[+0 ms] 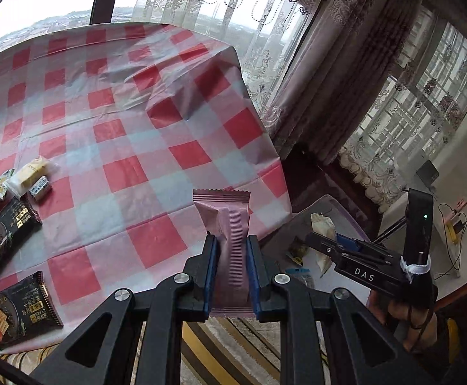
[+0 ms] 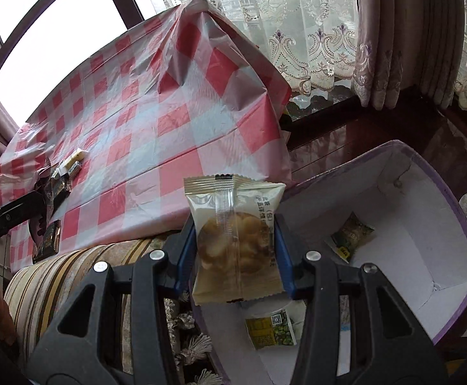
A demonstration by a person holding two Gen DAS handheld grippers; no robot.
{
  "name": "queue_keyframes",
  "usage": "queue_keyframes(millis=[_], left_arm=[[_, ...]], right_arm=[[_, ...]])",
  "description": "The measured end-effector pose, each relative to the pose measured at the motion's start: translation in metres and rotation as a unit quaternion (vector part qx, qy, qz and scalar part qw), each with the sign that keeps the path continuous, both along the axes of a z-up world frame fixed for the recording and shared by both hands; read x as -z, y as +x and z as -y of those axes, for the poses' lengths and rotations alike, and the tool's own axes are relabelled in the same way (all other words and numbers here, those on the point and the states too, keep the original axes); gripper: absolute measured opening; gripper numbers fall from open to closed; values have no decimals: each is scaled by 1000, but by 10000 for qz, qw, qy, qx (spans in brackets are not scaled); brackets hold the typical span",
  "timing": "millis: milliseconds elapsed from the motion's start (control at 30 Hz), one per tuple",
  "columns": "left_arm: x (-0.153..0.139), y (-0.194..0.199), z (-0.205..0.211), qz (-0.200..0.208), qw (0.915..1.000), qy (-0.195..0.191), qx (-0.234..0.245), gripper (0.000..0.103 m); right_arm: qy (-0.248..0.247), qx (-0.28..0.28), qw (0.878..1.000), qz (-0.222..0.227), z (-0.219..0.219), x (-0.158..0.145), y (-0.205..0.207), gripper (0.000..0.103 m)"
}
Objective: Organize snacks
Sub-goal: 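Carry the pink bar and cream nut bag into the box while opening both tools, then move both open tools back over the remaining snack packets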
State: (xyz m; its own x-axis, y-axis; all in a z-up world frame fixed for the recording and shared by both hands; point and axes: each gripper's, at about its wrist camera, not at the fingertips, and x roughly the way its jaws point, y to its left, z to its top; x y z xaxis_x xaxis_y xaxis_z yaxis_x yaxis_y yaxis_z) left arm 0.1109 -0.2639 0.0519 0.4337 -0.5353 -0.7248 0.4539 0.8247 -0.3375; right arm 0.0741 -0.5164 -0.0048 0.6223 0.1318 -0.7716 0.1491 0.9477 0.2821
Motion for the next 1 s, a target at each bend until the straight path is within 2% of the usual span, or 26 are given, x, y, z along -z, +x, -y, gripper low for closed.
queue_keyframes(millis=[233,367,533,600,667,700,1000], left_arm=[[16,-16,60,-598,9951,-150,769,19],[21,-29,89,-733,9905,-118,1154,19],[25,-34,103,-938,9855,-198,1398,22],[27,-33,102,-997,9856,-177,1355,26],[28,-30,97,-1058,9860,-223,1268,35],[27,-29,96,-1066,9864,-236,1226,37],[22,-24,76,-945,9912,-324,867,37]], right_arm=[[-23,499,9987,-108,43,4,-20,49],[-143,634,9978,-133,54,1,-26,50],[-167,597,9980,-98,55,-1,-27,53],[-148,562,9983,-62,54,-2,-26,59],[-145,523,9985,-41,50,-3,-25,60],[-150,496,9986,-36,48,-4,-24,60],[-193,281,9994,-48,28,-9,-17,60]])
